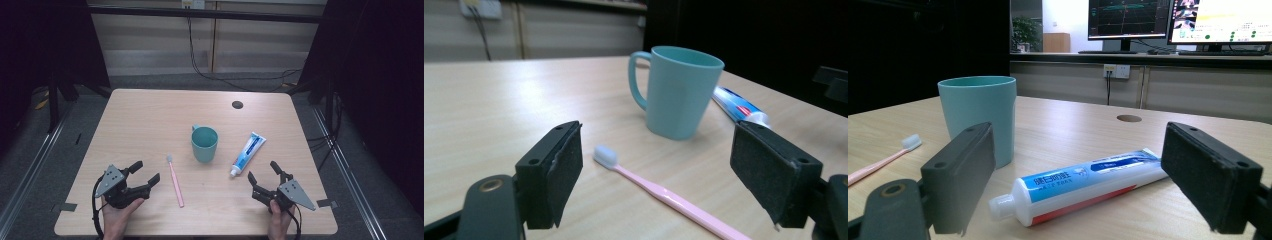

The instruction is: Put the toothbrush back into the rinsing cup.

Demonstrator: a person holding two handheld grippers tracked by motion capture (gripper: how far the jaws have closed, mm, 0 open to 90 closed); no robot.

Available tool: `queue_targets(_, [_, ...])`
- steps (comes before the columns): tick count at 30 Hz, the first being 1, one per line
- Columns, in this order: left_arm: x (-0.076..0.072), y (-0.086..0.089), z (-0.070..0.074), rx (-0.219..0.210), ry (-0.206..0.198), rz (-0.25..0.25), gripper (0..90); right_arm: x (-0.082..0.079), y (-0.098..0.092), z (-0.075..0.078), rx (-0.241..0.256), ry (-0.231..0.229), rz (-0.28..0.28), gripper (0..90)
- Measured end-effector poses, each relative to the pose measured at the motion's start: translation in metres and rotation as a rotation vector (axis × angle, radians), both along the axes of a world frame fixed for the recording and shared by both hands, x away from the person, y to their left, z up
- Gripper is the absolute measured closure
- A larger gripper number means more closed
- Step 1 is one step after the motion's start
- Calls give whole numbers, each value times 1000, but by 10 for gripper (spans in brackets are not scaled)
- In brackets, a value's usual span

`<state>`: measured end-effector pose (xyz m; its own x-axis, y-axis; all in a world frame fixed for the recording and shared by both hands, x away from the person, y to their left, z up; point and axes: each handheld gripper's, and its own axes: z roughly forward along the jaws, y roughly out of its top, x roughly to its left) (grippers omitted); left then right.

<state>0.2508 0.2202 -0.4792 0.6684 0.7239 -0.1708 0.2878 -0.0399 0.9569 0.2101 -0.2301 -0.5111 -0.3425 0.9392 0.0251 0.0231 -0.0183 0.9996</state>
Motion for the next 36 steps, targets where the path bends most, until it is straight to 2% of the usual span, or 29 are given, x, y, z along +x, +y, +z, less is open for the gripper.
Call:
queue_targets(2, [1,0,2,17,26,-4,236,0,0,0,-1,-1,-2,134])
queue_targets(7, [5,0,8,20,61,-19,224,0,0,0,-1,0,-4,134])
queue_targets(8, [7,1,12,7,76,-31,222,0,0,0,-1,2,-7,134])
queue_targets(16, [14,4,22,3,116,-62,223,0,0,0,-1,4,-10,134])
queue_targets(17, [15,4,24,6,135,-73,234,0,0,0,-1,4,-12,134])
queue_targets(20, [16,4,26,10,145,-88,274,0,0,0,0,5,-15,135])
queue_targets(21, [18,4,29,20,164,-94,291,0,1,0,-1,5,-18,134])
queue_targets(24, [19,3,32,27,183,-99,293,0,1,0,-1,6,-18,134])
queue_targets(26, [23,2,37,52,213,-103,313,0,1,0,0,6,-20,135])
queue_targets(30, [27,-2,41,60,236,-103,339,0,1,0,-1,5,-20,134])
queue_targets(33, [32,-7,43,93,258,-114,365,0,1,0,-2,3,-23,134])
queue_targets(34, [35,-8,44,117,273,-121,373,0,1,0,-1,5,-24,135])
queue_targets(36, [40,-10,46,109,304,-124,385,0,1,0,0,10,-27,136])
